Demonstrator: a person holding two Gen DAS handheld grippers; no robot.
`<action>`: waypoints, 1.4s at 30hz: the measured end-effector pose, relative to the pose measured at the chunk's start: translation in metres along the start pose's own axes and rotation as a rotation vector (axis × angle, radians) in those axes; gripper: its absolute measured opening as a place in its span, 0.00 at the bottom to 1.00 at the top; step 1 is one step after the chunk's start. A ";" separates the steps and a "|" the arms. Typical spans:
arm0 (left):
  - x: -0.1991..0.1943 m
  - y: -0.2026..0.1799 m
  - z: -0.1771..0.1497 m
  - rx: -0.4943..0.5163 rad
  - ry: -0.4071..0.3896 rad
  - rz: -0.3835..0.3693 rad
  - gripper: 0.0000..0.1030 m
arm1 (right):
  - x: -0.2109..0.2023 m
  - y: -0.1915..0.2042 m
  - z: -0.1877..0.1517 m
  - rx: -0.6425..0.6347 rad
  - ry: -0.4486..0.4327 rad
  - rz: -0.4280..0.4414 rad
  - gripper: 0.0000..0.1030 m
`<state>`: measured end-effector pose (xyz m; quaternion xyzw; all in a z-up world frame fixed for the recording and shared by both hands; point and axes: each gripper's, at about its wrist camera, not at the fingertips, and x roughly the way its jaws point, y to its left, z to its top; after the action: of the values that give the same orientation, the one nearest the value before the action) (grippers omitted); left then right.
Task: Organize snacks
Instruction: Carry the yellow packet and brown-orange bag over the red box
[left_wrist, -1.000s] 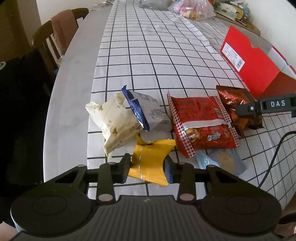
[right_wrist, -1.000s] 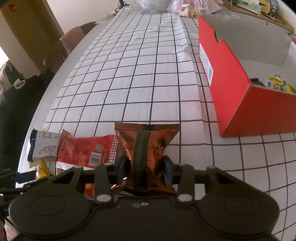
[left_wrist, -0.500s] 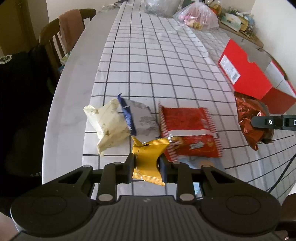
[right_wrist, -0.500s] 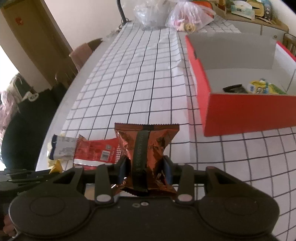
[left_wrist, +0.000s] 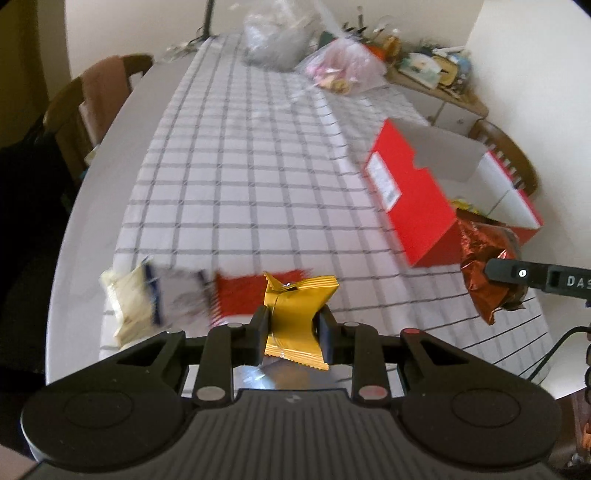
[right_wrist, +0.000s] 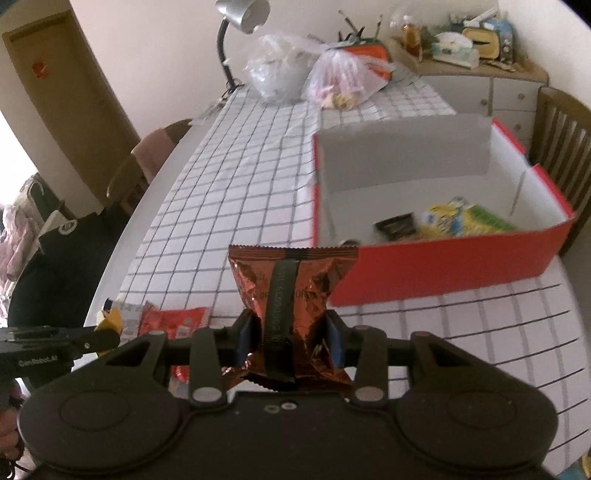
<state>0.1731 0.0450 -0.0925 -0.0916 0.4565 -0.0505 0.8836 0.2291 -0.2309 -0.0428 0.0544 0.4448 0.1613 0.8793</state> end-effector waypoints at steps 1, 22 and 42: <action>0.000 -0.009 0.004 0.006 -0.004 -0.008 0.26 | -0.004 -0.006 0.002 0.001 -0.010 -0.003 0.38; 0.036 -0.163 0.087 0.161 -0.076 -0.043 0.26 | -0.022 -0.123 0.074 -0.014 -0.101 -0.081 0.38; 0.150 -0.239 0.170 0.174 0.051 0.097 0.26 | 0.061 -0.177 0.139 -0.154 0.023 -0.113 0.38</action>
<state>0.3968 -0.1946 -0.0661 0.0090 0.4768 -0.0495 0.8776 0.4157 -0.3705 -0.0486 -0.0405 0.4433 0.1457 0.8835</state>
